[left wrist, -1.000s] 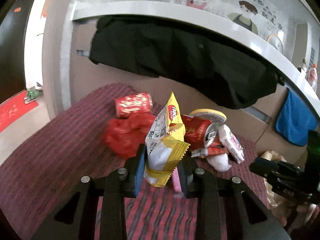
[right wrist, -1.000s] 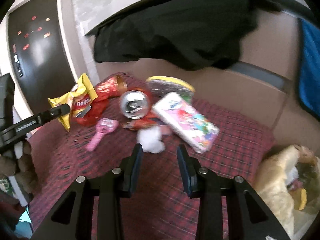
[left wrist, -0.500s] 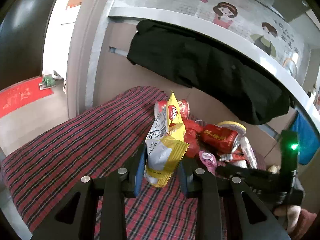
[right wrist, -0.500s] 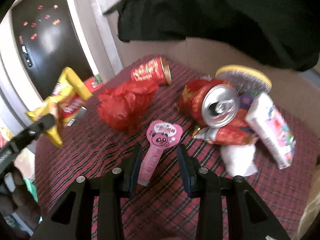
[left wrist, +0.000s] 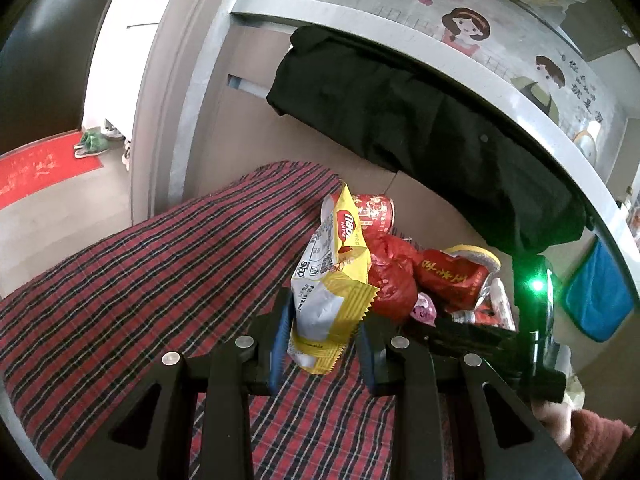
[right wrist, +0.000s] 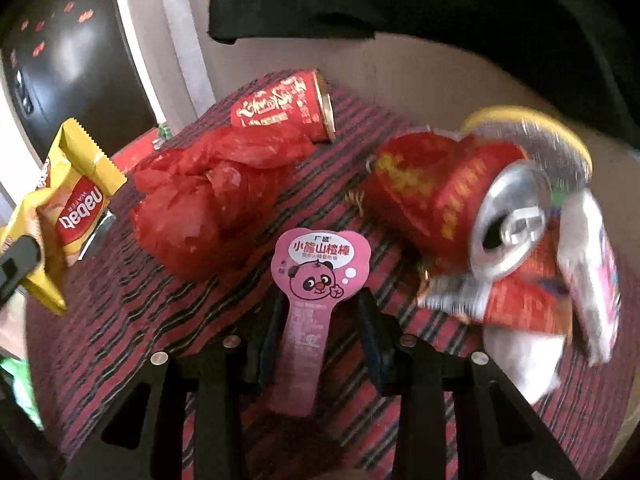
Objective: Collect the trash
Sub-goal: 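Grasp the pink lollipop wrapper with the right gripper while the left gripper holds a yellow snack bag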
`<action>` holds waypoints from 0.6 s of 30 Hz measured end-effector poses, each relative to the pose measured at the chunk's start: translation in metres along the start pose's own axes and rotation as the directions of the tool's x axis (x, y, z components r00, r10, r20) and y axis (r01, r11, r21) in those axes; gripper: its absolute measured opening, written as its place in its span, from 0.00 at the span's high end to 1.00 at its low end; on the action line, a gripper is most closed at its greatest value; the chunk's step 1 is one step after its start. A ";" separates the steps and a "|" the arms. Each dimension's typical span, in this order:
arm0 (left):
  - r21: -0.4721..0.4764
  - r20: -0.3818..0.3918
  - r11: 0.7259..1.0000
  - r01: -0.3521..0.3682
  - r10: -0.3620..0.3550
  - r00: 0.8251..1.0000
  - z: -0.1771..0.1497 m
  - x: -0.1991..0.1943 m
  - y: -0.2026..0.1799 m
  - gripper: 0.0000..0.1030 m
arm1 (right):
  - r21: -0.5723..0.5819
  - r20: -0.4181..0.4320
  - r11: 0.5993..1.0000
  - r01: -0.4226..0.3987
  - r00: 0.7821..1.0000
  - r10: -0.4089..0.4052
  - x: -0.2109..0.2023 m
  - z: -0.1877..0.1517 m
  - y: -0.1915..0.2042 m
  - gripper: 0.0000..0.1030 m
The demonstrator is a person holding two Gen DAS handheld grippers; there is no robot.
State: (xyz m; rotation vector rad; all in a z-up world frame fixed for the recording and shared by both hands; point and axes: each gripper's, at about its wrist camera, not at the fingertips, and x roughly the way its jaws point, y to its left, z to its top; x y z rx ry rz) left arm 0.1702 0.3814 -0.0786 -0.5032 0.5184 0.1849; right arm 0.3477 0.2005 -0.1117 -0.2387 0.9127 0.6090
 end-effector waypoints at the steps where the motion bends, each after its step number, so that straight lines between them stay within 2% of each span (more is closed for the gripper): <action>1: -0.001 -0.002 1.000 0.001 -0.001 1.000 0.000 0.000 0.000 0.70 | -0.016 0.001 1.000 0.008 1.000 -0.008 0.001 0.001 0.002 0.65; 4: -0.002 -0.005 1.000 0.000 0.000 1.000 -0.002 0.001 0.000 0.70 | -0.053 0.017 0.998 0.026 1.000 -0.025 0.003 0.003 0.008 0.69; 5: -0.002 -0.007 1.000 0.000 0.000 1.000 -0.002 0.002 -0.001 0.70 | -0.063 0.029 0.998 0.031 0.999 -0.029 0.001 0.003 0.008 0.78; 6: -0.001 -0.008 1.000 0.001 -0.001 1.000 -0.002 0.003 -0.003 0.70 | -0.071 0.039 0.997 0.031 0.999 -0.029 -0.001 0.002 0.009 0.82; 12: 0.017 -0.008 1.000 0.015 -0.015 1.000 -0.002 0.001 -0.017 0.70 | -0.089 0.088 0.996 -0.003 0.996 0.011 -0.028 -0.006 0.006 0.83; 18: 0.058 0.010 0.997 0.044 -0.044 0.999 0.000 -0.008 -0.045 0.70 | -0.056 0.145 0.998 -0.023 0.989 0.031 -0.068 -0.016 -0.008 0.83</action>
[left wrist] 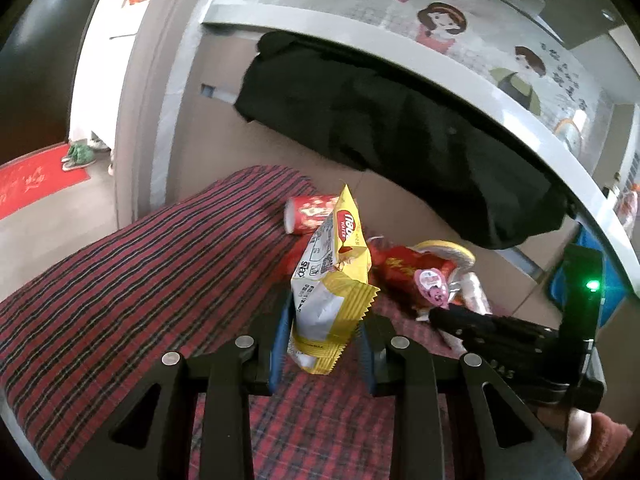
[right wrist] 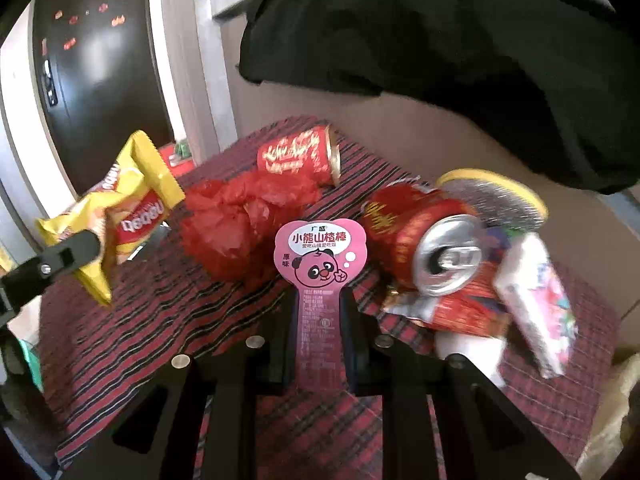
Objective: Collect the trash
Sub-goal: 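Grasp the pink lollipop wrapper with the right gripper while the left gripper holds a yellow snack bag, then carry both held wrappers over the bin and open both grippers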
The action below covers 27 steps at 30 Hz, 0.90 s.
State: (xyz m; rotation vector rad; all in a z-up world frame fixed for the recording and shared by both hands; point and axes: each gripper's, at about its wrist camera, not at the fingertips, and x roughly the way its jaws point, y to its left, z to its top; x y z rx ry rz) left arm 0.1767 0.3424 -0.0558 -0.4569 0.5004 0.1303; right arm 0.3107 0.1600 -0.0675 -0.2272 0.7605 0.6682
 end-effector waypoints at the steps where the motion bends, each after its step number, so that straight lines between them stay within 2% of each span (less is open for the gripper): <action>1: 0.006 0.001 1.000 0.005 -0.006 1.000 0.000 -0.001 -0.004 0.70 | 0.003 0.011 1.000 0.001 1.000 -0.001 -0.007 0.000 -0.002 0.83; 8: 0.104 0.028 0.993 0.060 -0.063 0.998 0.001 -0.008 -0.073 0.70 | 0.062 0.128 0.998 0.026 0.991 -0.034 -0.072 0.000 -0.036 0.83; 15: 0.197 0.035 0.975 0.106 -0.115 0.993 -0.007 -0.009 -0.152 0.70 | 0.130 0.222 0.988 0.079 0.969 -0.107 -0.137 -0.016 -0.082 0.83; 27: 0.347 0.048 0.922 0.173 -0.202 0.978 -0.033 -0.001 -0.288 0.70 | 0.264 0.321 0.947 0.182 0.909 -0.264 -0.240 -0.064 -0.181 0.83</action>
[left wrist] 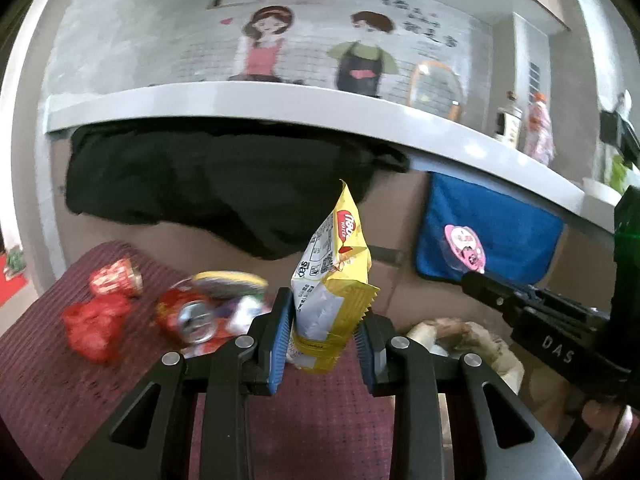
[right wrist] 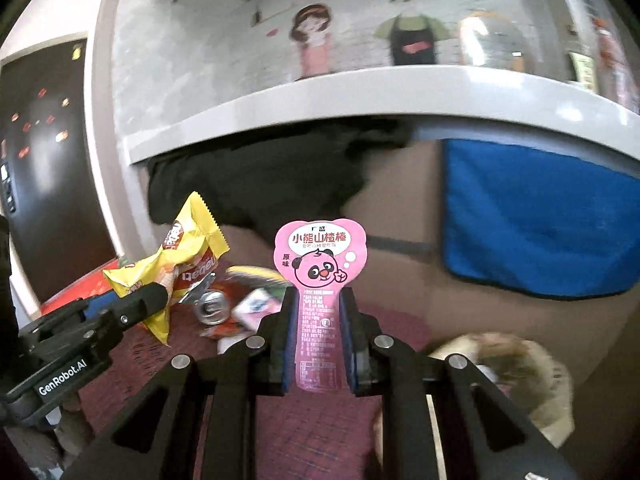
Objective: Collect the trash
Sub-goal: 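Carry both held wrappers over the bin and open both grippers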
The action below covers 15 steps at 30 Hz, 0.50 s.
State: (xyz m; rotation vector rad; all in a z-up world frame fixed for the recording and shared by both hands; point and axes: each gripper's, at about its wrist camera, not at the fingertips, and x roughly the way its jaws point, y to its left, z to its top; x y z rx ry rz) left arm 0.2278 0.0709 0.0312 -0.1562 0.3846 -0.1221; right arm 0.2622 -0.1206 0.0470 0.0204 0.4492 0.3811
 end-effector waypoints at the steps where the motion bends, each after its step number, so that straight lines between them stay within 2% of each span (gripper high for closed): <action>1: 0.010 0.002 1.000 0.004 -0.004 1.000 0.000 0.002 -0.009 0.70 | 0.009 0.009 1.000 0.015 1.000 -0.015 -0.005 0.000 -0.010 0.83; 8: 0.096 0.058 0.995 0.025 -0.030 0.998 0.004 0.018 -0.072 0.70 | 0.041 0.042 0.992 0.115 0.992 -0.117 -0.031 -0.002 -0.061 0.83; 15: 0.146 0.077 0.988 0.045 -0.057 0.995 0.006 0.028 -0.110 0.70 | 0.067 0.050 0.982 0.175 0.983 -0.178 -0.044 -0.011 -0.100 0.83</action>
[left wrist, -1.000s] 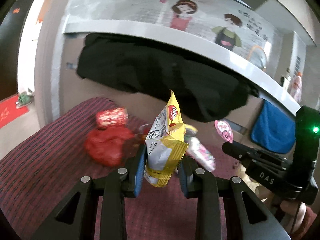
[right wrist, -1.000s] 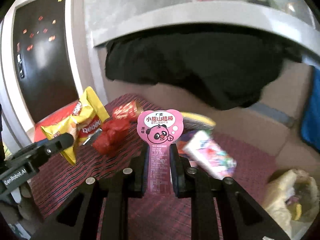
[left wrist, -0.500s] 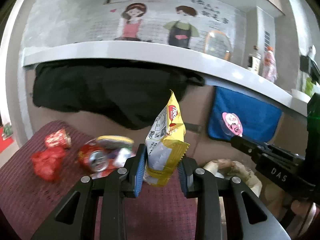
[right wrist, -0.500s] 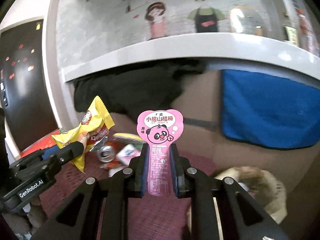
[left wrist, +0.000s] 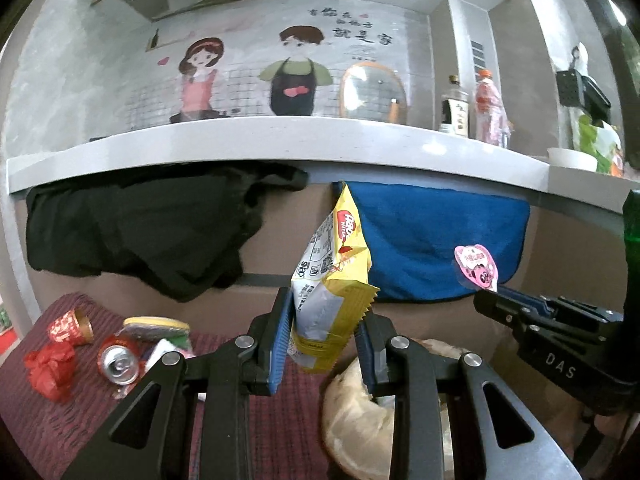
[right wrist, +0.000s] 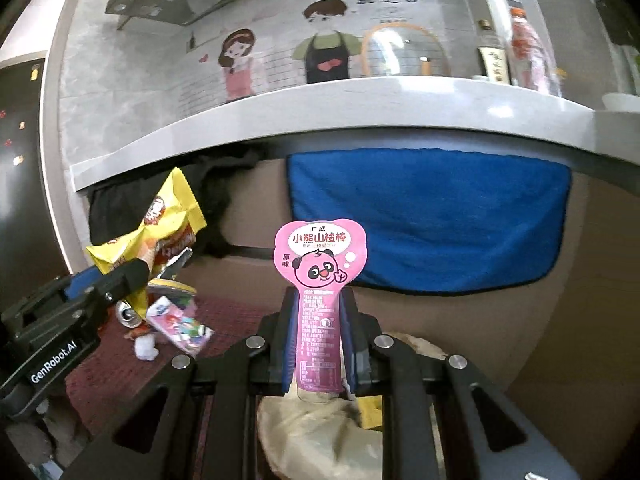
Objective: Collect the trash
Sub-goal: 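Carry both held wrappers over the bin and open both grippers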
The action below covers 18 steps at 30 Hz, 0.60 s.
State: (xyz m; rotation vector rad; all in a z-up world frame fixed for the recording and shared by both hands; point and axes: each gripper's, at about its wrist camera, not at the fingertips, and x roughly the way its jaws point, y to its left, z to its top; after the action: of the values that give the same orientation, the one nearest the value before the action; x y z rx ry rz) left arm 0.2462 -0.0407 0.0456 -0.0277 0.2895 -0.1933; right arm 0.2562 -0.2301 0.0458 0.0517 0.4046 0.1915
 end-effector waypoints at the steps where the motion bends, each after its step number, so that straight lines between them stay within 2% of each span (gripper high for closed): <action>1: 0.005 -0.002 1.000 0.003 -0.003 1.000 0.000 0.003 -0.005 0.70 | 0.007 0.001 1.000 0.005 1.000 -0.005 0.000 -0.001 -0.006 0.83; 8: 0.025 -0.037 0.999 0.023 -0.022 0.999 -0.010 0.020 -0.027 0.70 | 0.041 -0.001 0.999 0.027 1.000 -0.027 0.000 -0.011 -0.031 0.83; 18: 0.005 -0.120 0.998 0.063 -0.062 0.991 -0.034 0.053 -0.048 0.70 | 0.082 -0.027 0.996 0.039 0.999 -0.037 0.008 -0.025 -0.056 0.83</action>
State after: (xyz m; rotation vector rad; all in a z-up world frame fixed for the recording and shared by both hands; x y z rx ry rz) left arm 0.2776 -0.0983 0.0003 -0.0162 0.4082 -0.2591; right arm 0.2635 -0.2836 0.0150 0.1232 0.4386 0.1378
